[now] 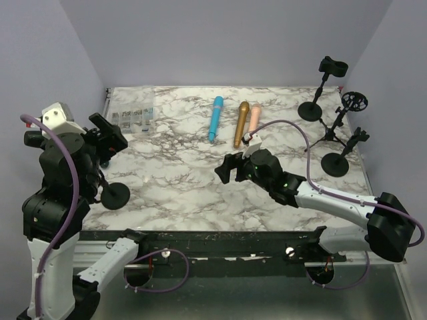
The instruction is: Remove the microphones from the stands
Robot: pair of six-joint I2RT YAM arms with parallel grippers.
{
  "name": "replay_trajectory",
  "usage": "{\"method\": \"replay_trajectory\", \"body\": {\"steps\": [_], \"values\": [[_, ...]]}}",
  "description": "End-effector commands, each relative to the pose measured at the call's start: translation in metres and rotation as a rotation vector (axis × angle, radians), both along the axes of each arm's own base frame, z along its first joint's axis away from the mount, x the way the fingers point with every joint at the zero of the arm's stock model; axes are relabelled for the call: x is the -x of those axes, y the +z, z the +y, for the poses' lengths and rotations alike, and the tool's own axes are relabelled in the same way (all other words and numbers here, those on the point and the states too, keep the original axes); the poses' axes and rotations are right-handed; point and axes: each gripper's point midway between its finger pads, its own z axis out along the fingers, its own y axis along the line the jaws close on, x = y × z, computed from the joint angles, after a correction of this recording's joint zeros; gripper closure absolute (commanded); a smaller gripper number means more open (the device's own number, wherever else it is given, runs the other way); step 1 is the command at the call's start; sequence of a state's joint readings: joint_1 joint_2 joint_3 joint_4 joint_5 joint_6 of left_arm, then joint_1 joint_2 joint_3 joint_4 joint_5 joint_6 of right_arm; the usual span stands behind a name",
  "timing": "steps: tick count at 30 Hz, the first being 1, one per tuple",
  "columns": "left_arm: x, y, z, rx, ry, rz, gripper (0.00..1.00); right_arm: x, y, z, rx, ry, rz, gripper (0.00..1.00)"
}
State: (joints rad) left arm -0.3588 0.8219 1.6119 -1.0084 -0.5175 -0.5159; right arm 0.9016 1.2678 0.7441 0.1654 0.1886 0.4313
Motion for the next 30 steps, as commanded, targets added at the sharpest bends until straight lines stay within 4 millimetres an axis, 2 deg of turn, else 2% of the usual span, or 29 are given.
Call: {"method": "replay_trajectory", "body": {"steps": [1,6,12,17,20,24,30], "values": [[0.015,-0.043,0.032,-0.010,0.172,0.191,0.01,-0.003,-0.004,-0.003,0.013,-0.002,-0.038,0.00],[0.018,-0.058,0.055,0.085,0.332,0.213,0.01,-0.002,-0.006,-0.008,0.024,-0.008,-0.039,0.00],[0.014,-0.069,0.087,0.168,0.561,0.149,0.02,-0.001,0.013,-0.016,-0.003,-0.030,-0.083,0.00],[-0.006,-0.070,0.094,0.266,0.590,0.039,0.01,0.001,0.017,-0.022,-0.010,-0.042,-0.100,0.00],[-0.009,-0.073,0.105,0.306,0.647,0.009,0.02,0.001,0.018,-0.025,-0.007,-0.049,-0.104,0.00],[-0.022,-0.067,0.113,0.345,0.633,-0.098,0.04,0.000,0.017,-0.029,-0.001,-0.064,-0.109,0.00],[-0.032,-0.074,0.126,0.383,0.663,-0.105,0.08,-0.001,0.013,-0.028,0.006,-0.063,-0.105,0.00]]}}
